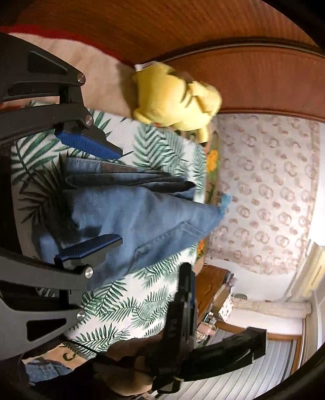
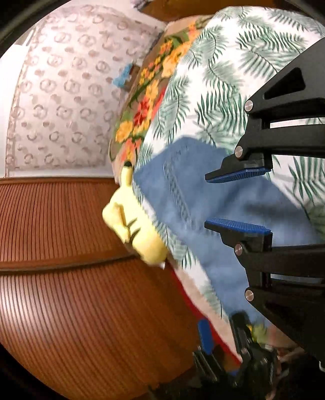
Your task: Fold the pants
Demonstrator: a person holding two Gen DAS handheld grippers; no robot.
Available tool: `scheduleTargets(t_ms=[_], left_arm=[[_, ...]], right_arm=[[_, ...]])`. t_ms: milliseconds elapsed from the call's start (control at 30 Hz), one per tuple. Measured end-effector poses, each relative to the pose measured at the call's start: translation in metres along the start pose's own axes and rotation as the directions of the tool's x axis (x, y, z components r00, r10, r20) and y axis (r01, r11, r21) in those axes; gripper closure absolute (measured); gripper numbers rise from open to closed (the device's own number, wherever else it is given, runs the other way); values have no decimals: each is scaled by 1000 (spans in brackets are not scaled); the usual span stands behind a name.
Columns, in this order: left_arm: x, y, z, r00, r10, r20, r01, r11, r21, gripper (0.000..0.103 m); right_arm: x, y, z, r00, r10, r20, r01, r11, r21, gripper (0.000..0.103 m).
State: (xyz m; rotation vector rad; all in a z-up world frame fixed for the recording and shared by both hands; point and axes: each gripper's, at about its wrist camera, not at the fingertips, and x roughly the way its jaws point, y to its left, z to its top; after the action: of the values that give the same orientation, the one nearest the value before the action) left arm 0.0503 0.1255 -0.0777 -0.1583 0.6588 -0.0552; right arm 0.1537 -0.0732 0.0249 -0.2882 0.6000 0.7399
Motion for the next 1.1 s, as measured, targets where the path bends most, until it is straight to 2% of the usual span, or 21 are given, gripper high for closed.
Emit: scheduleTargets(t_ms=[67,200,267,300,400,533,800,1100], left_arm=[[12,1,-5,999,-25,-42,24,1000,-12,45],[22,0,-16,997,-19,-70,19,1000,1,56],[24,1,-21,997,-25,-79,25,1000,3,67],[25,1,-23,997,-20,-80,21,1000,9,69],[27,0,-28,997,-1,-79,3,1000,29,70],[27,4,-30,997,-13,-77,14,1000,12,70],[28,5,-31,997,-22,-73,23,1000,3,70],[28,6,-32,997,-28,-72,29,1000,9,70]], right_arm=[[9,-5,3,1000,-8,-5,8,1000,14,72],[33,-11,10,999,-9,-31,11,999,43,71],[44,-16,14,999,-17,-49,19,999,50,64],[50,-17,16,998,-24,-59,27,998,52,64],[65,-23,22,997,7,-81,0,997,79,59],[97,-34,26,986,46,-158,-24,990,139,44],[125,-42,25,979,98,-181,-69,984,165,42],[141,-68,10,962,225,-157,-178,947,267,41]])
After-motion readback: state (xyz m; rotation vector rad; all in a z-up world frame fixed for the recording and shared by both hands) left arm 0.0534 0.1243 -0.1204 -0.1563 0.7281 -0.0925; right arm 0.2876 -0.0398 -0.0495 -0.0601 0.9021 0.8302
